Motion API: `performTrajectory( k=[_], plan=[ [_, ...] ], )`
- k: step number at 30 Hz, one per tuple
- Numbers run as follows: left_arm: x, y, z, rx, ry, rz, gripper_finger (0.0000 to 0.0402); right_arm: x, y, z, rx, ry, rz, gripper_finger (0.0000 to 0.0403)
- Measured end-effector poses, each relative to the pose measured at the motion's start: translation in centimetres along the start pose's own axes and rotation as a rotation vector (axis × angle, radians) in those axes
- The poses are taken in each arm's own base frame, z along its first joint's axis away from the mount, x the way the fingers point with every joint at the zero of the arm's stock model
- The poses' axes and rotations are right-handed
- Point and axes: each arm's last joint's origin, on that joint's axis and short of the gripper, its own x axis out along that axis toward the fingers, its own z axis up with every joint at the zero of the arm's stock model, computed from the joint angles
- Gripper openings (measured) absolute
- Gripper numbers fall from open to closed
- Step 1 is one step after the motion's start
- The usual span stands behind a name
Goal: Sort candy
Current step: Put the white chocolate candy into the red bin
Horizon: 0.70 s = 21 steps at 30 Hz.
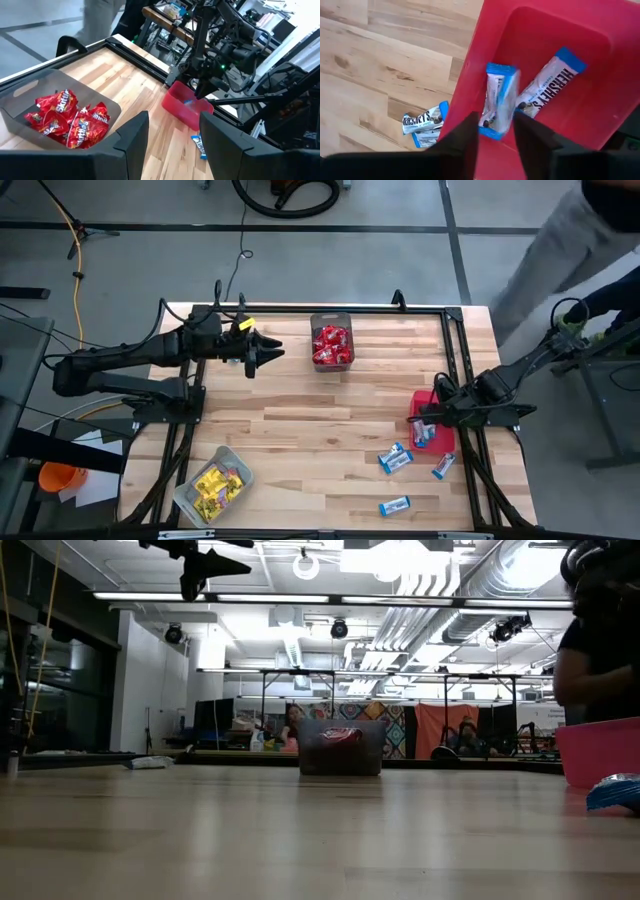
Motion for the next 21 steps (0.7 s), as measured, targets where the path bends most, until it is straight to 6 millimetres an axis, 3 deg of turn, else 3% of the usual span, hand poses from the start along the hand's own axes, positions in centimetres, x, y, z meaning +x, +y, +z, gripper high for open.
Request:
performTrajectory(
  k=[5,10,16,21],
  plan=[
    [0.0,0.0,0.0,0.001,0.001,0.0,0.0163,-0.2,0.2,0.1,-0.037,0.048,0.005,0.0198],
    [0.0,0.0,0.0,0.001,0.001,0.001,0.0163,-2.6,1.7,0.2,-0.086,0.066,0.149,0.023],
    [0.0,0.0,0.0,0.001,0.001,0.0,0.0163,-7.2,6.7,0.4,-0.279,-0.236,0.694,0.0233],
    [0.0,0.0,0.0,-0.002,0.005,-0.007,0.0163,-7.5,10.5,0.7,-0.486,-0.502,0.846,0.0233]
  ],
)
